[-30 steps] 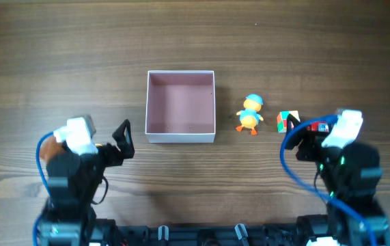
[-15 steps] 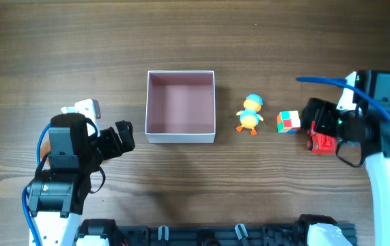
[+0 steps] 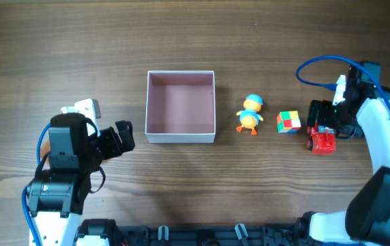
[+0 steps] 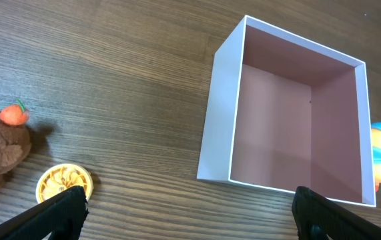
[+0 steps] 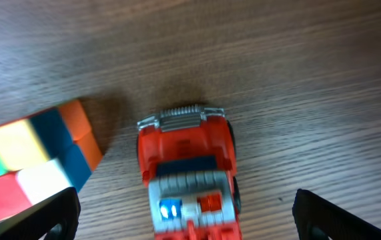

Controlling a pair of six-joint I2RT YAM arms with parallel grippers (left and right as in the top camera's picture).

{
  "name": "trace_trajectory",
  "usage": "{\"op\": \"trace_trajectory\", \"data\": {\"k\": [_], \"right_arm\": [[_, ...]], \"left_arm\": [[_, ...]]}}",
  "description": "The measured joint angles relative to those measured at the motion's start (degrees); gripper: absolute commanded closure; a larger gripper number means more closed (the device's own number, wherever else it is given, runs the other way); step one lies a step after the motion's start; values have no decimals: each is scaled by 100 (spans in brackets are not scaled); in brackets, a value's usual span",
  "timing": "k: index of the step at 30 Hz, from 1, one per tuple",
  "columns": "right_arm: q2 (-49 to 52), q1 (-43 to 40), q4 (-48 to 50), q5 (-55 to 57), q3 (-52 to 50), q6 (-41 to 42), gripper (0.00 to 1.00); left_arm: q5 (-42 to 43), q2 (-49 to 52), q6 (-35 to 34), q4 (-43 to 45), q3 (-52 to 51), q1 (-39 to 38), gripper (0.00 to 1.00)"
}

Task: Pack container
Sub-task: 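Lower the right gripper onto the red toy truck and grasp it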

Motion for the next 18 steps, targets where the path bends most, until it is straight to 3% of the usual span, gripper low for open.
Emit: {"op": "trace_trajectory", "data": {"k": [5,18], "right_arm": [[372,-13,175,-66,-280,24,1],[459,-13,212,-109,-286,155,44]], "left_arm": [[0,0,0,2,0,0,0],[0,0,0,2,0,0,0]]}}
